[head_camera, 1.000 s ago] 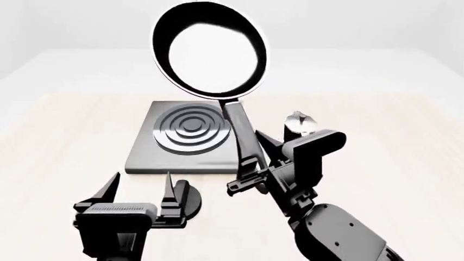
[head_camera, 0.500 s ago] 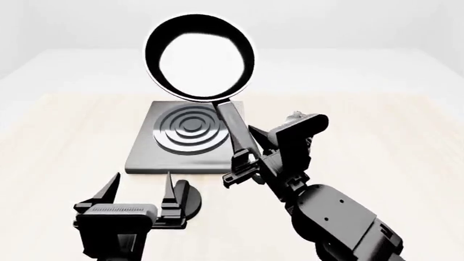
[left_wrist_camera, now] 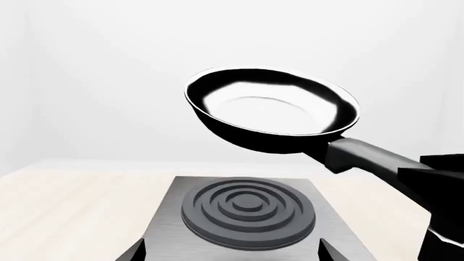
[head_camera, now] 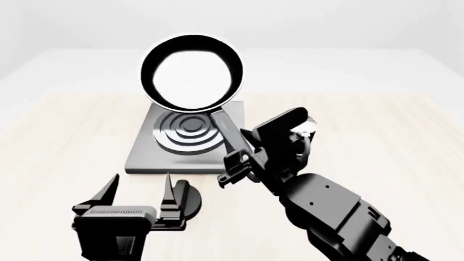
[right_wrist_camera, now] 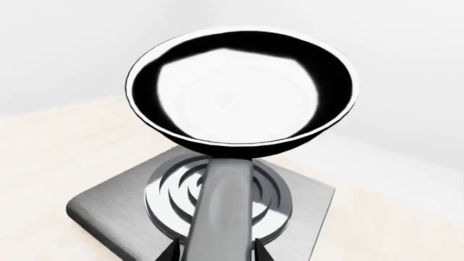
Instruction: Put the frying pan on the stove.
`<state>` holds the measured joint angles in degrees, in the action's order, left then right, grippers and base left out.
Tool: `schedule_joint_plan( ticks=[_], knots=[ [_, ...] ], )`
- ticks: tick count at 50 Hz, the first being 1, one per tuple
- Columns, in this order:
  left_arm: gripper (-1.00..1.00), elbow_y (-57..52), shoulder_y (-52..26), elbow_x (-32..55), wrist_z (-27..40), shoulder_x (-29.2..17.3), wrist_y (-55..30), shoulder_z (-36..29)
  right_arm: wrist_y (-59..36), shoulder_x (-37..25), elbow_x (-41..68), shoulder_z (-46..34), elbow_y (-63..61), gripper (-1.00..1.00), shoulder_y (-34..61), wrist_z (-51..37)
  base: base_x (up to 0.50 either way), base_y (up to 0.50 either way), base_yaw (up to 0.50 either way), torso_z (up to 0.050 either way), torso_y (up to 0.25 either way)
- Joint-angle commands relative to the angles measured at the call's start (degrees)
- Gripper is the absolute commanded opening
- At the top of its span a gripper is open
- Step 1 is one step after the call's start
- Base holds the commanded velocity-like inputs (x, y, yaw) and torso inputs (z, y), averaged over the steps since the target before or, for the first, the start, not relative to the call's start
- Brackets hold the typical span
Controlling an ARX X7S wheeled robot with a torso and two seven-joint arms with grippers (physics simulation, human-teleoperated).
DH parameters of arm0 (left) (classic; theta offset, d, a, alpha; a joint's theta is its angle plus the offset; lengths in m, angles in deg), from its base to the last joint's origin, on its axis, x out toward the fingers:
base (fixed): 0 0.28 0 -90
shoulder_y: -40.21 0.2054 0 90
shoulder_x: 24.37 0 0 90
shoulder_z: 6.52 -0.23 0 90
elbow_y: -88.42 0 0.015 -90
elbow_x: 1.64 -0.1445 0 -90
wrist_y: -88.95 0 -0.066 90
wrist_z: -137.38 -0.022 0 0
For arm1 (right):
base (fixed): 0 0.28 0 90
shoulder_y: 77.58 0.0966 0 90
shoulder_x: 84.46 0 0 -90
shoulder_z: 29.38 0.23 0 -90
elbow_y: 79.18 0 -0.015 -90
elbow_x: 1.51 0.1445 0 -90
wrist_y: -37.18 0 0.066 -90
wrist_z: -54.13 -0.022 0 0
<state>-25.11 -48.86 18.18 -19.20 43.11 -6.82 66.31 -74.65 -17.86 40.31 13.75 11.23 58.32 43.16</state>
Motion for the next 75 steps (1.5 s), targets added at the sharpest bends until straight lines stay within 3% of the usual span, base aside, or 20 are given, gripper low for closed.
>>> schedule_joint_plan(
  ticks=[1,75],
  knots=[
    [1.0,-1.08,0.53,0.13,0.52,-0.5,-0.13,0.25,-0.65,0.9,-3.38,1.14,-0.13,-1.0,2.13,0.07,0.0,0.0,0.0,0.0,0.0],
    [1.0,-0.02,-0.08,0.2,1.25,-0.84,0.3,-0.63,5.47,4.16,-5.06,-1.02,9.83,-1.0,-1.33,3.83,0.0,0.0,0.0,0.0,0.002]
  ],
)
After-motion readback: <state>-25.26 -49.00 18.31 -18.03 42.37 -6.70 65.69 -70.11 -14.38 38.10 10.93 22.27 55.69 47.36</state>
